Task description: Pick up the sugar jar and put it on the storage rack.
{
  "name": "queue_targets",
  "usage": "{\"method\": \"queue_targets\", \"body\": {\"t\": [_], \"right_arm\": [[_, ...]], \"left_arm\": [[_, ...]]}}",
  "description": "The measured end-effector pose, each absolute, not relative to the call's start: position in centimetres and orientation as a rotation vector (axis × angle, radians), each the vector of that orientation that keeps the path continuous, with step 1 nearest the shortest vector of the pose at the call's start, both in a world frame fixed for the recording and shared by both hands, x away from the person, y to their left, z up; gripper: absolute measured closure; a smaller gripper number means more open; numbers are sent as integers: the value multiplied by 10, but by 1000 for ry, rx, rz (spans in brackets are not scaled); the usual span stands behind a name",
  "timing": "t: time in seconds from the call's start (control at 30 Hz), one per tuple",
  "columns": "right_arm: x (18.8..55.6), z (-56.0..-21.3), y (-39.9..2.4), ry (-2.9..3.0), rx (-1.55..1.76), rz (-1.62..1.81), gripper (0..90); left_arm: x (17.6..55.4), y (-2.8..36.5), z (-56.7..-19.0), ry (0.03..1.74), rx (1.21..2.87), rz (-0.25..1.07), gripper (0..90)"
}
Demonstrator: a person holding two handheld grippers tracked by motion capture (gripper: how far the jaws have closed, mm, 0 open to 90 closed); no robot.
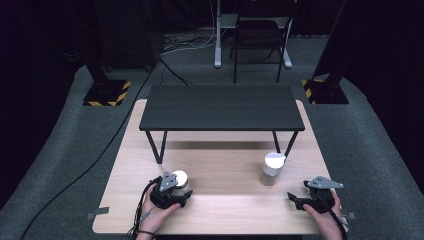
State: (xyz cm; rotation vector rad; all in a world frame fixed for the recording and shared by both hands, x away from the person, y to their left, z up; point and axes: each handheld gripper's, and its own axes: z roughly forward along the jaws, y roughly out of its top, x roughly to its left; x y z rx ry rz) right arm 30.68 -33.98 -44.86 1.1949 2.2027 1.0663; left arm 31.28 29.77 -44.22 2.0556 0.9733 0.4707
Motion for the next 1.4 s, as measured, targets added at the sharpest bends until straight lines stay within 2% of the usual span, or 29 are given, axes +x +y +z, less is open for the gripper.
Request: {"method": "queue_targets", "body": {"t": [0.43,0.9,1.4], "right_arm": [[307,-449,-340,2202,1192,1068,159],[306,-449,-340,2201,1189,1069,159],[307,-449,-340,2206,1190,1068,159]], "left_arm": [[314,301,-429,991,2034,462,310],[315,299,-377,989,2002,526,310],[333,285,-314,982,2050,545,309]]}}
